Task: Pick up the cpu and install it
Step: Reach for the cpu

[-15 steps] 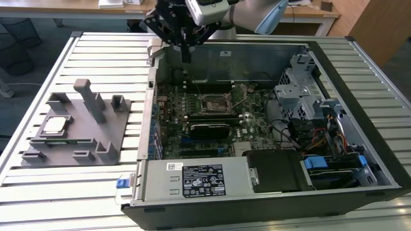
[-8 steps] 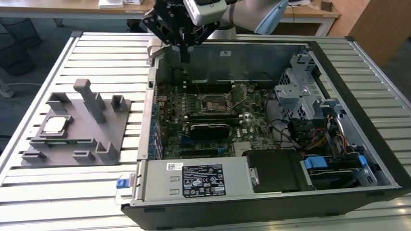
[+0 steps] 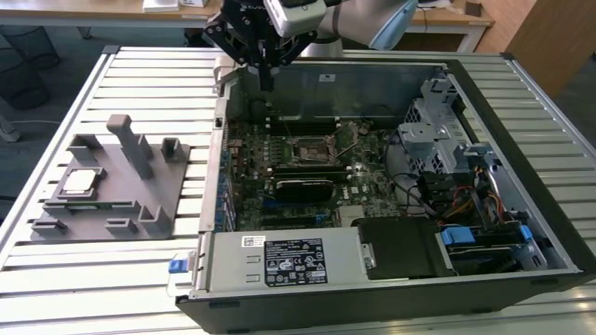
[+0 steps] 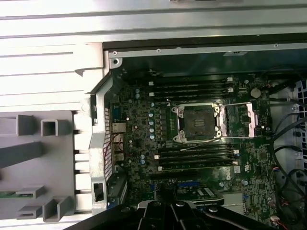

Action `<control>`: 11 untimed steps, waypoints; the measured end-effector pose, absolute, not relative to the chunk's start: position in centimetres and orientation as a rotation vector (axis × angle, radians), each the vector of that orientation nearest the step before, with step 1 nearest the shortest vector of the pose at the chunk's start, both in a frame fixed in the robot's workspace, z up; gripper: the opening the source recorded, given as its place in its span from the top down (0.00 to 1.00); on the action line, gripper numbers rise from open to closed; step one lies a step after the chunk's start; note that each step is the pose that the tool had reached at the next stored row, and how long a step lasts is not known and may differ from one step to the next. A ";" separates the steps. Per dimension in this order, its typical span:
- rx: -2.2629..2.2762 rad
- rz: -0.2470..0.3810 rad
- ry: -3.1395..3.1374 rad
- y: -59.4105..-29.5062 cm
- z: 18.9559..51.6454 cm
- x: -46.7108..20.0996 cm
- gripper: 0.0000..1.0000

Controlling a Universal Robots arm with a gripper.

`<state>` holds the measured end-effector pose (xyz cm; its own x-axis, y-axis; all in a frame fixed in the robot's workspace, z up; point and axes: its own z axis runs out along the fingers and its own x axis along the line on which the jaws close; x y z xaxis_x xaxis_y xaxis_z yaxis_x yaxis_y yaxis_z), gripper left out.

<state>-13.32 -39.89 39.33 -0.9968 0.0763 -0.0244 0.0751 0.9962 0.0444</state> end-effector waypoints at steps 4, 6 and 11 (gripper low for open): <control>0.118 0.068 3.112 -39.9 39.3 -13.4 0.89; 0.118 0.068 3.112 -39.9 39.3 -13.5 0.89; 0.118 0.068 3.113 -39.9 39.3 -13.6 0.89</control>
